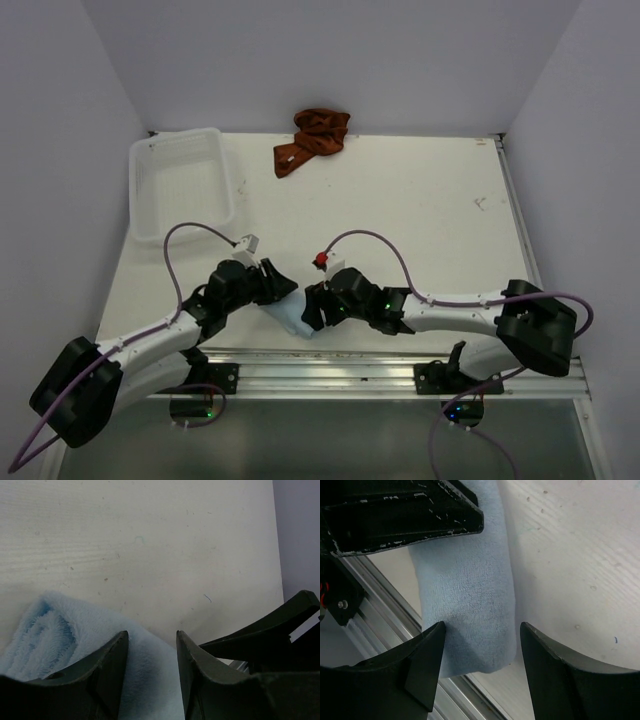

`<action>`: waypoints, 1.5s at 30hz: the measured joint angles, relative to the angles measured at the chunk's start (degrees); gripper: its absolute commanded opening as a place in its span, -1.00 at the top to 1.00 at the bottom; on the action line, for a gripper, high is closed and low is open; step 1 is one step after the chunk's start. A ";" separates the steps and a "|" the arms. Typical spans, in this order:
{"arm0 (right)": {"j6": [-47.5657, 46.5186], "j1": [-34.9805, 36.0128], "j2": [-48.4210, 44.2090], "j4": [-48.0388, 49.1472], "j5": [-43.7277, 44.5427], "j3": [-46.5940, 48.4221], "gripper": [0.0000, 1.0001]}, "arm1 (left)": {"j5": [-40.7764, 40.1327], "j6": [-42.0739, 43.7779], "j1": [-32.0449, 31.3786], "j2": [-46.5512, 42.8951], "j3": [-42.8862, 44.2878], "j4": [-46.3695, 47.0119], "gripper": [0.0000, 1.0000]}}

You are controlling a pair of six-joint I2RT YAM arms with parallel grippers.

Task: Roll the towels
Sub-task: Roll the towel

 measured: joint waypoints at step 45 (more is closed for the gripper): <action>17.90 3.37 13.57 10.60 11.21 4.11 0.08 | -16.65 7.19 0.00 -3.26 21.18 -30.62 -0.18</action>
